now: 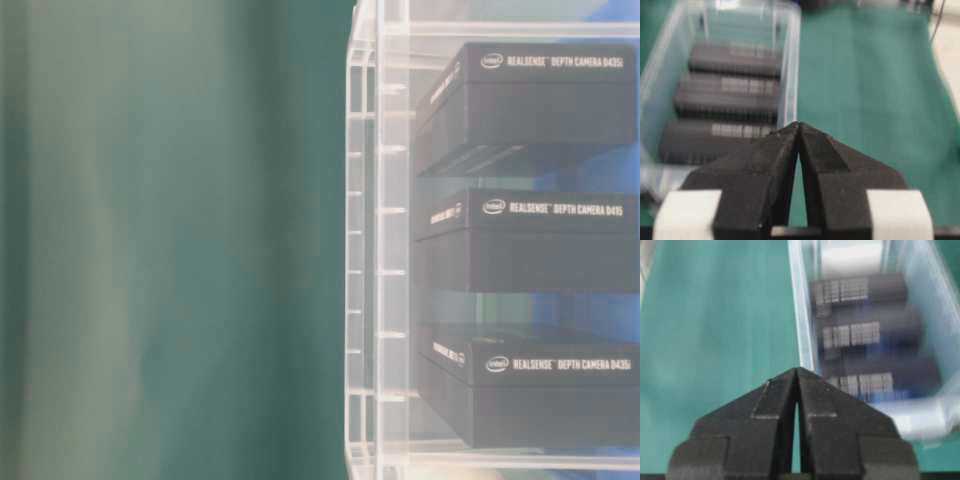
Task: Take the box out of the case with the right arm.
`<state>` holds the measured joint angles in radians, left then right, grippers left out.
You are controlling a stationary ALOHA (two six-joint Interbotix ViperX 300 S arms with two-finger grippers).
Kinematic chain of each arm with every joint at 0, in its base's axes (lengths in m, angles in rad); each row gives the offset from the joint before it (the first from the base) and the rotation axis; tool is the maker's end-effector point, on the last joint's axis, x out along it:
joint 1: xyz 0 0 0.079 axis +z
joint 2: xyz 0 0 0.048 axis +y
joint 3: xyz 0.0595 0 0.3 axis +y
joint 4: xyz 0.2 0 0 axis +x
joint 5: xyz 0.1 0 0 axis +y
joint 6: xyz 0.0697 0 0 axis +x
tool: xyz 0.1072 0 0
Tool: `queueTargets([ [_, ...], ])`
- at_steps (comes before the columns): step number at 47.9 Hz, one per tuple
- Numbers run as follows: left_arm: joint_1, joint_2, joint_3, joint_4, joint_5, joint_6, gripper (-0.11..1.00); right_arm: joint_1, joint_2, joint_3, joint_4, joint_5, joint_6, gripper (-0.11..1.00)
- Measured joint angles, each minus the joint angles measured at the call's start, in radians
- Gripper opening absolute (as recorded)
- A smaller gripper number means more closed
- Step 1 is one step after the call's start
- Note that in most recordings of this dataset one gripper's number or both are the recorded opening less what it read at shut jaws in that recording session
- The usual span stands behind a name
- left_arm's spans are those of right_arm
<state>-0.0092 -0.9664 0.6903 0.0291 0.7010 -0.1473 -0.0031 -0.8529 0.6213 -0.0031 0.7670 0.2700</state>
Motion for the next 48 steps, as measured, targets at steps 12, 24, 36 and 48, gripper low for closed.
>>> queueTargets([
  [12, -0.037, 0.049, -0.075, 0.0, 0.402, -0.002, 0.02, -0.002, 0.104, -0.077, -0.005, 0.472, 0.026, 0.02],
  [24, -0.067, 0.094, -0.092, -0.002, 0.614, -0.002, 0.02, 0.0, 0.181, -0.115, -0.015, 0.727, 0.031, 0.02],
  [36, -0.071, 0.094, -0.092, 0.0, 0.623, -0.002, 0.02, 0.0, 0.193, -0.118, -0.015, 0.746, 0.08, 0.02],
  [48, -0.071, 0.094, -0.092, 0.0, 0.621, -0.002, 0.02, 0.0, 0.195, -0.127, -0.017, 0.755, 0.529, 0.02],
])
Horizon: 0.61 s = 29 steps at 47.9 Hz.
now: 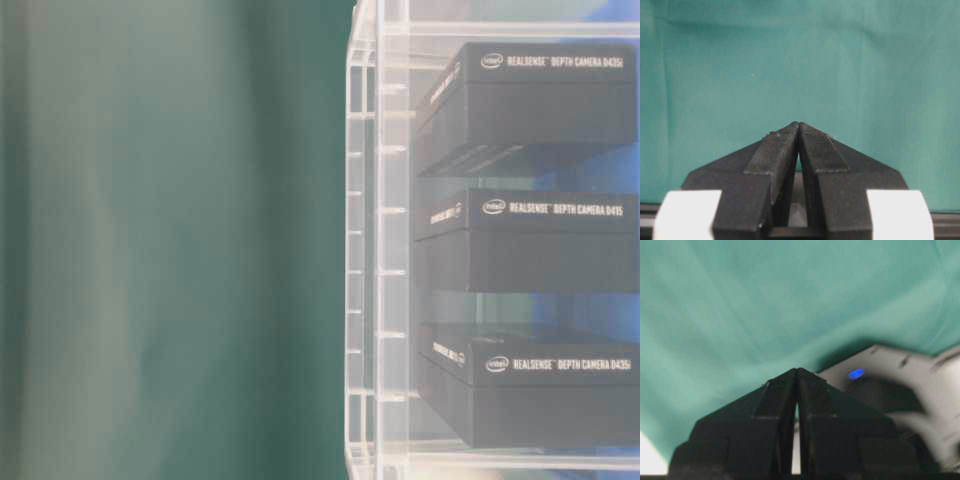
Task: Take the box out of the case with the right arm.
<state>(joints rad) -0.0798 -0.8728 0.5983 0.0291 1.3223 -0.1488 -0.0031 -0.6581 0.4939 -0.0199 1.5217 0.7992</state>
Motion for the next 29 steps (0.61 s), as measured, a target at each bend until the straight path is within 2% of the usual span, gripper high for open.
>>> queueTargets([
  [7, 0.0, 0.002, 0.0, 0.0, 0.002, 0.0, 0.02, 0.0, 0.0, -0.002, 0.002, 0.008, 0.377, 0.02],
  [12, 0.0, 0.002, 0.0, 0.0, 0.002, 0.0, 0.02, 0.0, 0.0, -0.002, 0.002, 0.011, 0.568, 0.02],
  [14, 0.0, 0.002, 0.0, 0.0, 0.0, 0.0, 0.02, 0.0, 0.0, -0.002, 0.002, 0.011, 0.617, 0.02],
  [17, 0.0, 0.002, 0.0, 0.0, 0.002, 0.0, 0.02, 0.0, -0.002, -0.002, 0.002, 0.011, 0.65, 0.02],
  [29, 0.0, 0.002, 0.0, -0.002, 0.005, 0.0, 0.02, 0.0, 0.028, -0.002, -0.012, 0.006, 0.655, 0.02],
])
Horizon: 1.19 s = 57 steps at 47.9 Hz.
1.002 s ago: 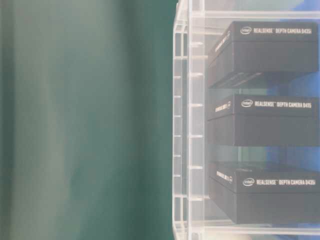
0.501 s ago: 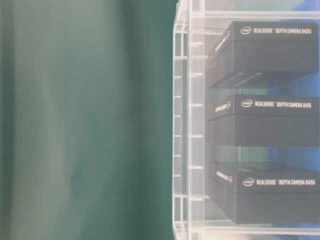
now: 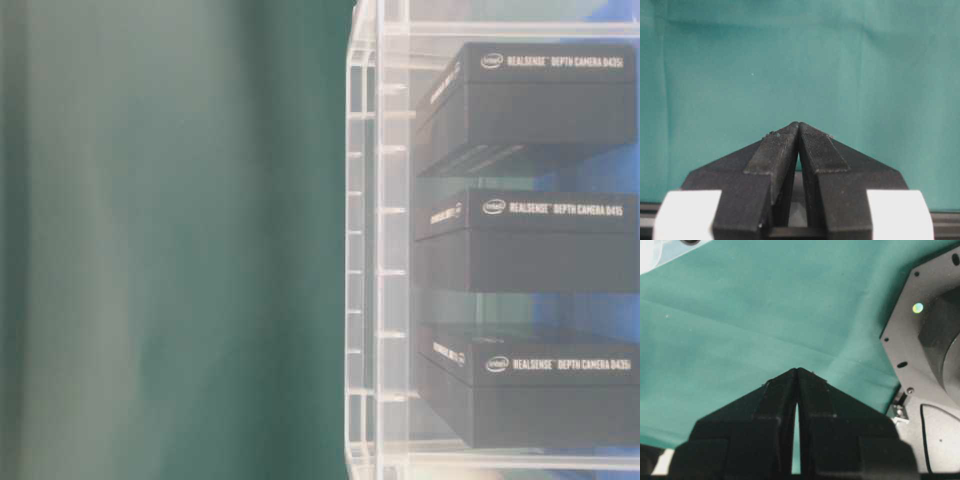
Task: Take the box out of the case with the right arm.
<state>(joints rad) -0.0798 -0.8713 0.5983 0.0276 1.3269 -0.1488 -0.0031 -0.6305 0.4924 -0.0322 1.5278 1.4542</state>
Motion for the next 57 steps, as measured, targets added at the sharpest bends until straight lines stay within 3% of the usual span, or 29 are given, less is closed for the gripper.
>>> queueTargets([
  [8, 0.0, 0.0, 0.0, 0.002, 0.0, 0.0, 0.02, -0.061, 0.026, -0.003, -0.031, -0.005, -0.052, 0.02],
  [23, 0.0, 0.0, 0.0, 0.002, 0.002, 0.0, 0.02, -0.336, 0.077, -0.02, -0.035, -0.037, -0.321, 0.02],
  [31, 0.0, 0.002, 0.0, 0.002, 0.0, 0.0, 0.02, -0.416, 0.117, -0.032, -0.037, -0.043, -0.413, 0.02],
  [46, 0.0, 0.002, 0.0, 0.0, 0.002, -0.002, 0.02, -0.433, 0.135, -0.038, -0.026, -0.061, -0.428, 0.02],
  [57, 0.0, 0.002, 0.0, 0.002, 0.002, -0.003, 0.02, -0.433, 0.132, -0.026, -0.012, -0.063, -0.397, 0.02],
])
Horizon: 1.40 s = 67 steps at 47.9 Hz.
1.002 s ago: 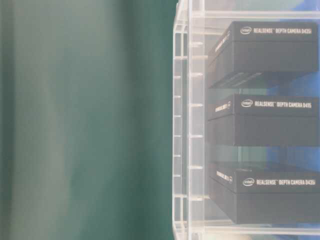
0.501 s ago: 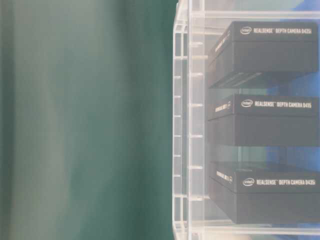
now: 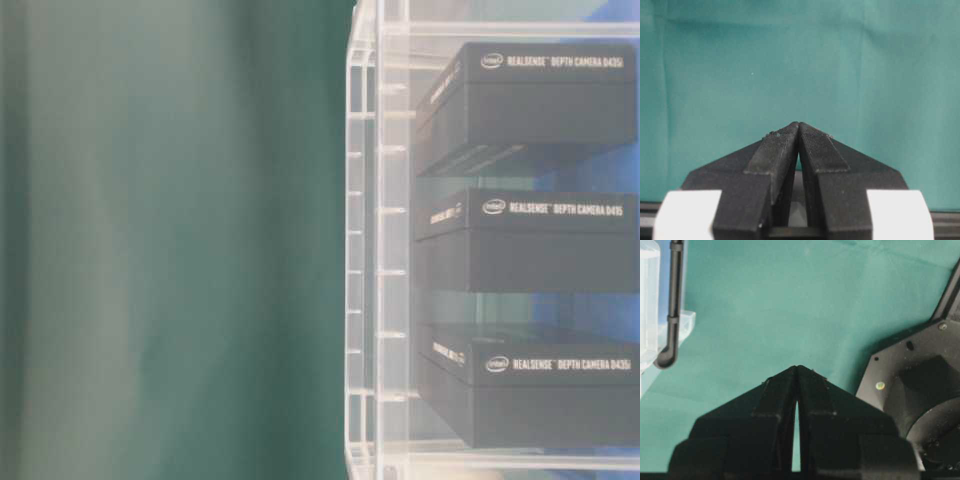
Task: Take the box out of the case with the right arm.
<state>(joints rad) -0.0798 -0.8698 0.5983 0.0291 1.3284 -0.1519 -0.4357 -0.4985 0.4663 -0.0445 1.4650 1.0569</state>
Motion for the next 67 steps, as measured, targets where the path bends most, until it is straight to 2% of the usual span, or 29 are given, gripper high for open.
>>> queueTargets([
  [4, 0.0, 0.0, 0.0, 0.0, 0.0, 0.002, 0.02, 0.0, 0.0, 0.003, 0.0, -0.005, 0.0, 0.04],
  [6, 0.0, -0.002, 0.0, -0.002, 0.0, 0.002, 0.02, -0.002, 0.0, 0.003, 0.0, -0.008, 0.002, 0.12],
  [10, 0.0, 0.0, 0.0, 0.0, 0.0, 0.002, 0.02, 0.0, 0.0, 0.003, -0.002, -0.011, 0.002, 0.33],
  [17, 0.0, 0.0, 0.0, 0.0, 0.0, 0.002, 0.02, 0.0, -0.002, 0.003, -0.025, -0.014, 0.009, 0.78],
  [20, 0.0, 0.0, 0.0, 0.0, 0.0, 0.0, 0.02, 0.0, -0.002, 0.003, -0.032, -0.015, 0.012, 0.91],
  [22, 0.0, 0.0, 0.0, 0.0, 0.0, 0.0, 0.02, 0.0, -0.002, 0.003, -0.034, -0.015, 0.025, 0.95],
  [58, 0.0, 0.046, 0.0, 0.002, 0.017, -0.011, 0.02, 0.0, -0.002, 0.003, -0.038, -0.015, 0.064, 0.94],
  [67, 0.002, 0.037, 0.0, 0.003, 0.048, -0.011, 0.02, 0.0, 0.0, 0.003, -0.04, -0.021, 0.107, 0.94],
])
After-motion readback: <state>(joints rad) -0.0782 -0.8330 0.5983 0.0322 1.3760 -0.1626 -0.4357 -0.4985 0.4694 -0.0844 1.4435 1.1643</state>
